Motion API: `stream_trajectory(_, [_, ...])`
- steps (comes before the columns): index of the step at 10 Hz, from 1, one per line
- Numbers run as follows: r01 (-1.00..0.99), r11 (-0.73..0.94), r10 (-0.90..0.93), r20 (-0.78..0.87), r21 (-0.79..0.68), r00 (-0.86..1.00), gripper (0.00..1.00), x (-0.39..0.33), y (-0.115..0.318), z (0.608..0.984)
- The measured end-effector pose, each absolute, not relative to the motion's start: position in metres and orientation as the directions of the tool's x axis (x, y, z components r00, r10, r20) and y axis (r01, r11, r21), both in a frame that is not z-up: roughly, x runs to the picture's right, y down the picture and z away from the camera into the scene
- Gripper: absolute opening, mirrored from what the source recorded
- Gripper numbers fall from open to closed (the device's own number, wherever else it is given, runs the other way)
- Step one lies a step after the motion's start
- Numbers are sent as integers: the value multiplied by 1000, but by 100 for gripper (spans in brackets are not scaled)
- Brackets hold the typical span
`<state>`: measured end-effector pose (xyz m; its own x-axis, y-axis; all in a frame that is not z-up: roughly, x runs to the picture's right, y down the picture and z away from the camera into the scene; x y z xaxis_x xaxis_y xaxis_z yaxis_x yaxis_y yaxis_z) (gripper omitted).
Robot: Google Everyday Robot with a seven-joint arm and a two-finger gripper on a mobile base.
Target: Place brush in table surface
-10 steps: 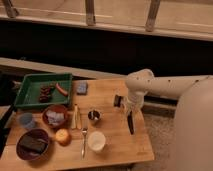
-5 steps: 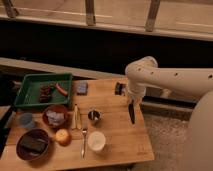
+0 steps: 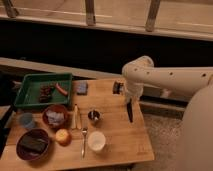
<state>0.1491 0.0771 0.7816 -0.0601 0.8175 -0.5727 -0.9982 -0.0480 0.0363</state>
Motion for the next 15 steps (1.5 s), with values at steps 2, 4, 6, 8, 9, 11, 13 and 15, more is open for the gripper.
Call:
stream_trajectory(2, [-998, -67, 788, -612, 15, -62, 0, 144, 99, 801])
stream_trajectory(4, [-996, -87, 756, -651, -4, -63, 0, 141, 119, 819])
stream_trajectory(6, [-995, -98, 728, -682, -16, -61, 0, 138, 132, 827])
stream_trajectory(8, [-994, -102, 699, -713, -23, -55, 2, 133, 146, 834])
stream_trajectory(9, [-994, -103, 685, -726, -25, -53, 8, 131, 152, 837])
stream_trajectory(11, [-994, -109, 661, -749, -26, -53, 29, 129, 163, 842])
stream_trajectory(13, [-993, -113, 648, -760, -27, -53, 49, 128, 169, 844])
stream_trajectory(15, [-993, -115, 645, -762, -27, -54, 69, 128, 169, 844])
